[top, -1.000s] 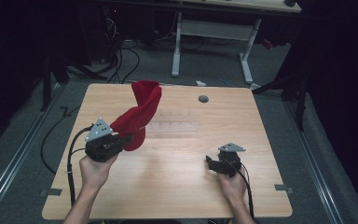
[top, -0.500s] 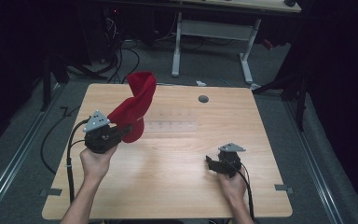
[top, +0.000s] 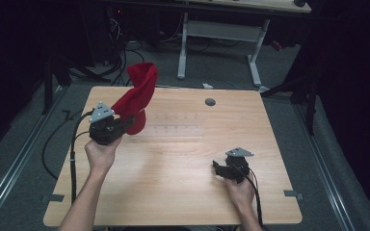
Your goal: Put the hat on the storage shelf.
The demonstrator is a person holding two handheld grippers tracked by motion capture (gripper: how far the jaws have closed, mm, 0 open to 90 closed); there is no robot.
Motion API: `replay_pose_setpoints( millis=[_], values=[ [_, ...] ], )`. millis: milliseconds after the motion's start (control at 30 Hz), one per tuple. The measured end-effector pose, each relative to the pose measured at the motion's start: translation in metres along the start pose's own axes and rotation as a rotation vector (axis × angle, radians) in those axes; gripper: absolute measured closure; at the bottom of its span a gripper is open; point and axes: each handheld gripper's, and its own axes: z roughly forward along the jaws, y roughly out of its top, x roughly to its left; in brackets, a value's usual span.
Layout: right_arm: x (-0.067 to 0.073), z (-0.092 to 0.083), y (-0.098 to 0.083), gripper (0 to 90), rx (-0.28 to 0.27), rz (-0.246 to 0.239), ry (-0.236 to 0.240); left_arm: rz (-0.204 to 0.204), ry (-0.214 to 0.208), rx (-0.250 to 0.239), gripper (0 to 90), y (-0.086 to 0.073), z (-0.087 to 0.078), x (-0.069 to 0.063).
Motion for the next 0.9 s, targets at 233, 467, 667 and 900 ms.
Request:
replay_pose_setpoints(
  millis=[233, 467, 667, 900],
  values=[
    [0.0, 0.0, 0.0, 30.2, 0.0, 0.001, 0.001, 0.009, 0.034, -0.003, 85.3, -0.004, 0.014, 0.015],
    [0.0, 0.0, 0.0, 30.2, 0.0, -0.002, -0.001, 0.008, 0.061, -0.025, 85.3, -0.003, 0.021, 0.026],
    [0.0, 0.0, 0.0, 29.9, -0.001, -0.004, 0.002, 0.038, 0.088, -0.021, 85.3, -0.007, 0.024, 0.033],
    [0.001, 0.0, 0.0, 29.8, -0.002, -0.006, 0.003, 0.029, 0.112, -0.03, 85.3, -0.008, 0.026, 0.043]
  ],
)
